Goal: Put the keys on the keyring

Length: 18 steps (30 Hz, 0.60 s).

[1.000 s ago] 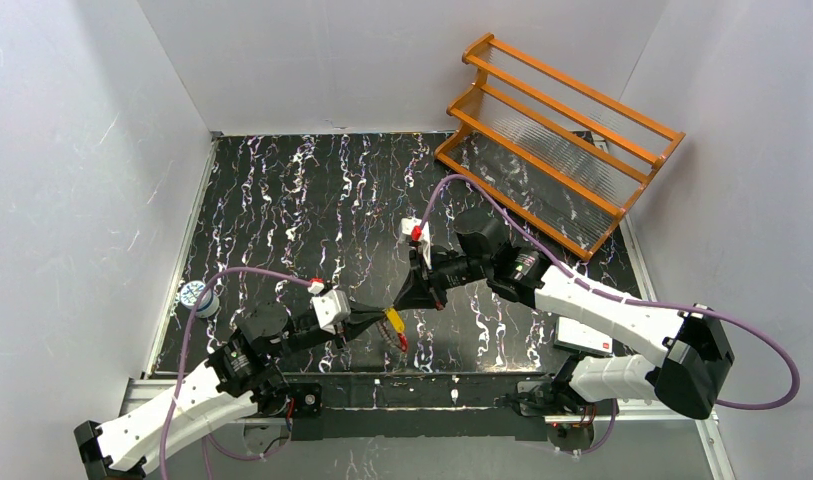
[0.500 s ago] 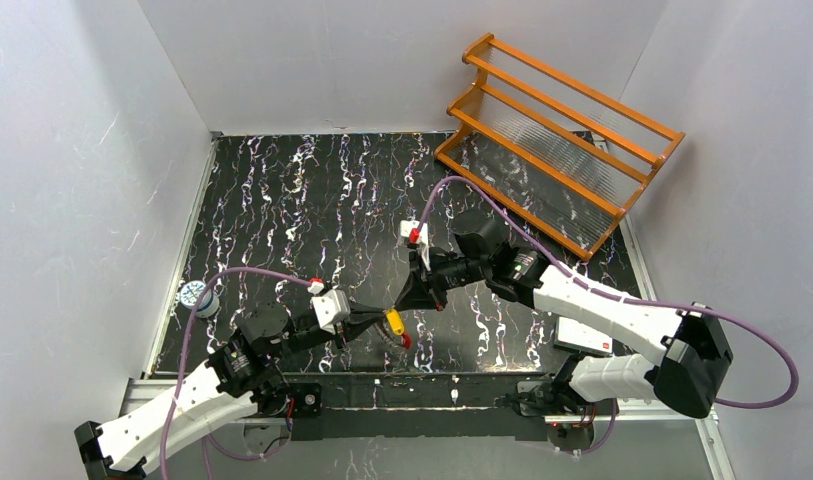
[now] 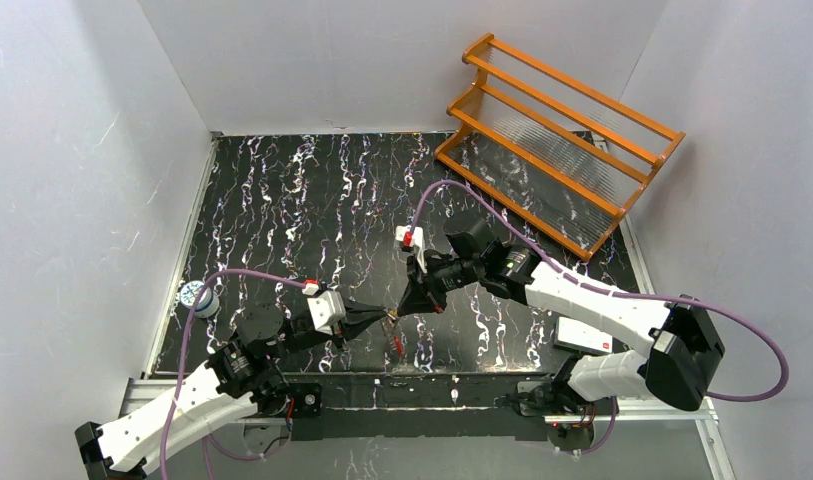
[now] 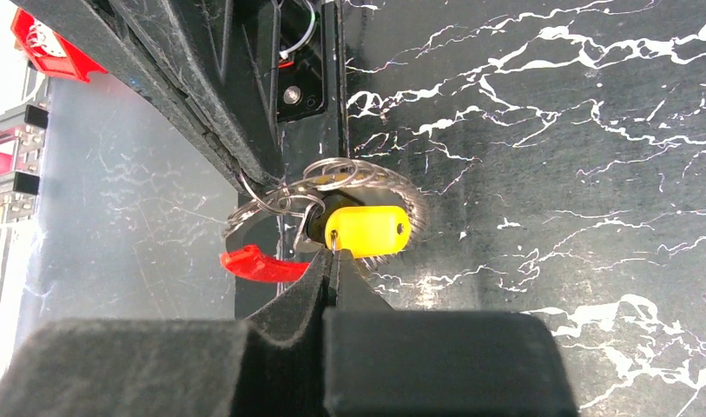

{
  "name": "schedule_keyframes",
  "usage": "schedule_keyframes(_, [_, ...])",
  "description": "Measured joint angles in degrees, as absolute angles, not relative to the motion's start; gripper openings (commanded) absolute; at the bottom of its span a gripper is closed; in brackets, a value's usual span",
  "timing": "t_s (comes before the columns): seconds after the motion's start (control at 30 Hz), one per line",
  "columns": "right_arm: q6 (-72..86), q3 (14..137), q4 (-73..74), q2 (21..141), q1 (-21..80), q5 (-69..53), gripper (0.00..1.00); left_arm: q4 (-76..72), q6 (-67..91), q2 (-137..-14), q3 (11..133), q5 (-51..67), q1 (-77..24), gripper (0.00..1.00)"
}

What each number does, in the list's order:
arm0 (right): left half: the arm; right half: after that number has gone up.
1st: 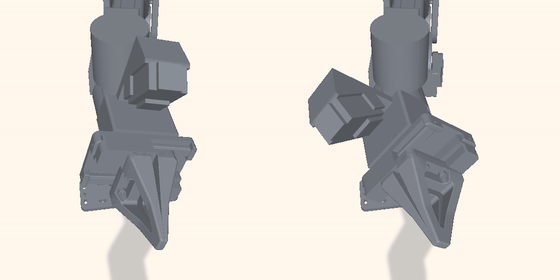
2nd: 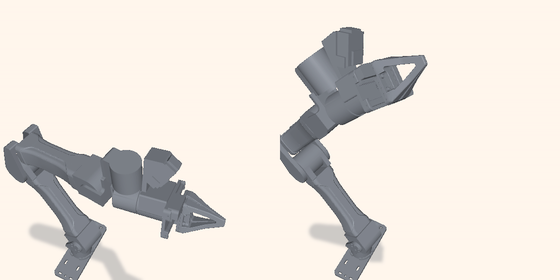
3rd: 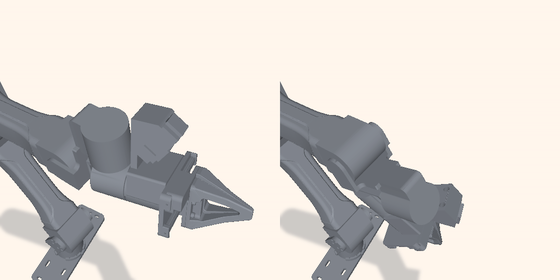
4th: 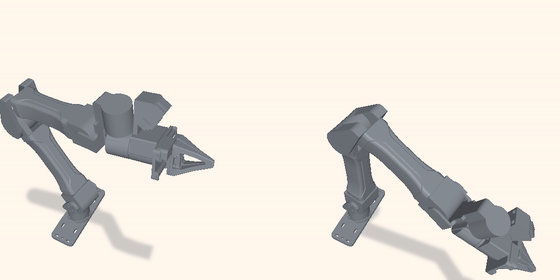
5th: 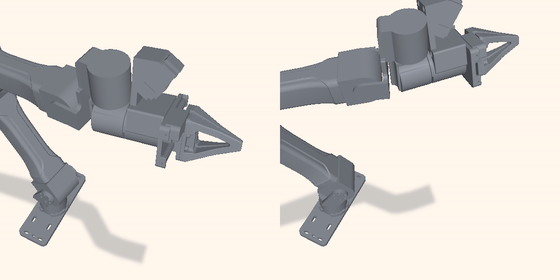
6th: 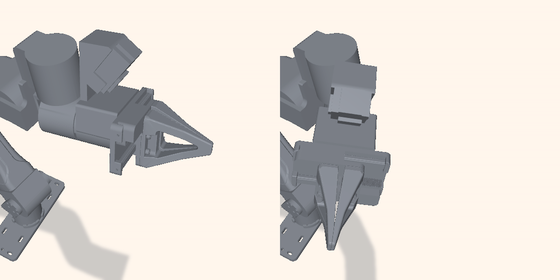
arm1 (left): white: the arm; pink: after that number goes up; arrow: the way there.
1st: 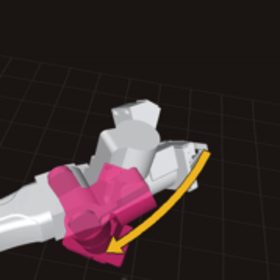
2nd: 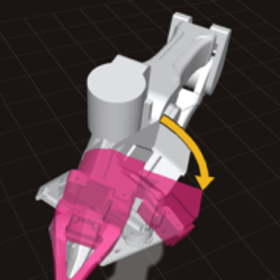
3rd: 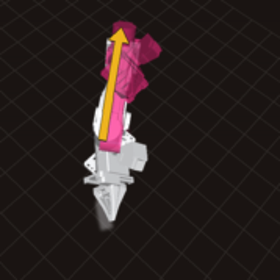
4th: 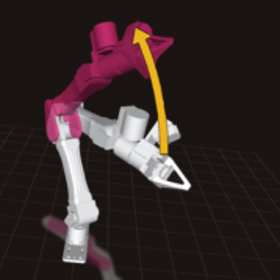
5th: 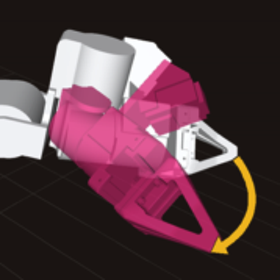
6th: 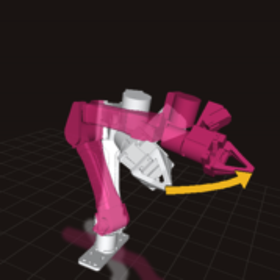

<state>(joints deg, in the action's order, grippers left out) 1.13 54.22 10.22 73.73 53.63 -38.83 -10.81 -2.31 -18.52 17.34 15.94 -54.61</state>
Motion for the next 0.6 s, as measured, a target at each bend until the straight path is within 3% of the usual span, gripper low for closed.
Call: schedule_keyframes(0.6, [-1.91, 54.22, 10.15, 68.27, 53.63, -37.19, 0.01, -10.92, -1.78, -17.41, 17.26, 15.62, -54.61, 0.00])
